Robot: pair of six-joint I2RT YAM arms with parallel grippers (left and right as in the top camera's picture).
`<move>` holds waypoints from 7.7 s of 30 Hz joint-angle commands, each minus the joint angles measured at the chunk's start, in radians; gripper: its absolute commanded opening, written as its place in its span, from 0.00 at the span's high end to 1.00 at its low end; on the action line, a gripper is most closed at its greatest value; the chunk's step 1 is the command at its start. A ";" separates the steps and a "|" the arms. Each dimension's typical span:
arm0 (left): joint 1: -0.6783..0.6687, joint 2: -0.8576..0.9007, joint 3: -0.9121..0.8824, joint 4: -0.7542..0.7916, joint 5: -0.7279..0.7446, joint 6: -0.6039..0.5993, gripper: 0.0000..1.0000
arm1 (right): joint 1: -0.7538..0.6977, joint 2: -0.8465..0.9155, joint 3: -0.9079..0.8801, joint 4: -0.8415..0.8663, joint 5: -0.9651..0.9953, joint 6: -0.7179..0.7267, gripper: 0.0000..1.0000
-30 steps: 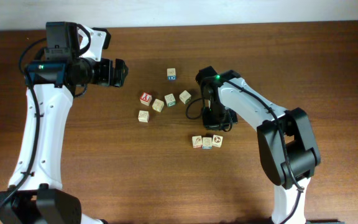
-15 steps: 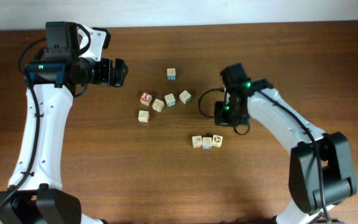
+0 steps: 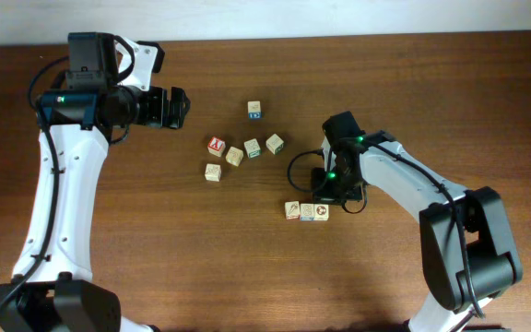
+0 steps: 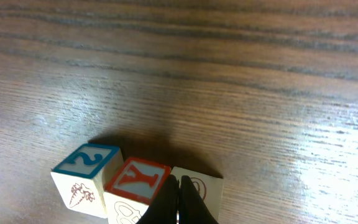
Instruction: Rotate 3 blocks
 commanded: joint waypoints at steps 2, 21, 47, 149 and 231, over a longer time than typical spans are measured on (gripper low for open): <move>0.002 -0.002 0.017 0.002 0.011 0.016 0.01 | 0.010 0.008 -0.004 -0.009 -0.011 -0.013 0.96; 0.002 -0.002 0.017 0.002 0.011 0.016 0.01 | 0.243 0.073 0.112 0.111 0.259 0.311 0.96; 0.003 -0.002 0.017 0.002 0.011 0.016 0.01 | 0.302 0.140 0.209 -0.038 0.046 0.119 0.92; -0.341 0.261 -0.429 0.149 0.299 -0.171 1.00 | -0.032 -0.106 -0.240 0.257 -0.256 0.116 0.96; -0.365 0.261 -0.494 0.261 0.378 -0.270 1.00 | 0.255 -0.220 -0.118 0.254 0.003 0.179 0.96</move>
